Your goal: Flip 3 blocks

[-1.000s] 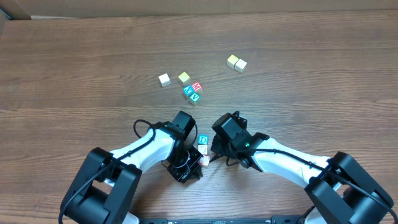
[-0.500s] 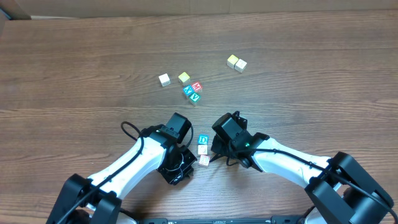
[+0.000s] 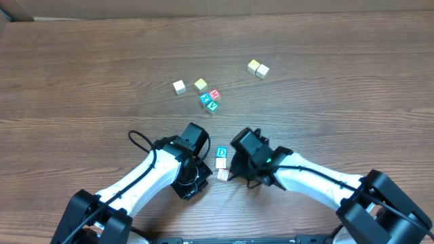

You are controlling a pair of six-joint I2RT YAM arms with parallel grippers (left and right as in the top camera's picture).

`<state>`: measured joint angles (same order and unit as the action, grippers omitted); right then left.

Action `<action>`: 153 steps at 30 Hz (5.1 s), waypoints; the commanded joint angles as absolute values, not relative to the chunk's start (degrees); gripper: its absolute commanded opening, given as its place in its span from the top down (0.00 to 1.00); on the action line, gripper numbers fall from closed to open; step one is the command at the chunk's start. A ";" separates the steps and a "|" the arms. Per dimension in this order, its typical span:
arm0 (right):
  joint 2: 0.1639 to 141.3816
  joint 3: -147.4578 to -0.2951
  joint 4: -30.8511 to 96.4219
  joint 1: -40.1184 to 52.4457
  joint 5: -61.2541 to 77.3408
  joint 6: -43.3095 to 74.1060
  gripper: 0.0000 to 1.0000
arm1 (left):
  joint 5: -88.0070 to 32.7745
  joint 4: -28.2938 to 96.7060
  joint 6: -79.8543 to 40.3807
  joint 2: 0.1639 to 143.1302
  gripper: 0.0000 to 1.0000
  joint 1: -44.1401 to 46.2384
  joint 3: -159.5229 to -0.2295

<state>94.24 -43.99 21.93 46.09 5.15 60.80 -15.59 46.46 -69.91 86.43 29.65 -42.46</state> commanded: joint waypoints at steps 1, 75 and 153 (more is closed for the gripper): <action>95.13 -43.16 22.24 49.23 6.98 60.29 0.96 | -14.39 46.28 -69.45 85.80 0.96 30.02 -42.26; 94.32 -43.13 9.80 44.49 -2.76 42.98 0.96 | -14.92 41.98 -56.25 85.86 0.96 31.31 -42.24; 98.56 -43.13 3.27 40.36 6.39 37.76 0.96 | -15.94 39.16 -54.65 85.89 0.96 36.45 -42.19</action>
<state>98.32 -43.57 3.33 40.53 5.54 37.54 -15.38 39.18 -56.31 86.43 36.21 -42.46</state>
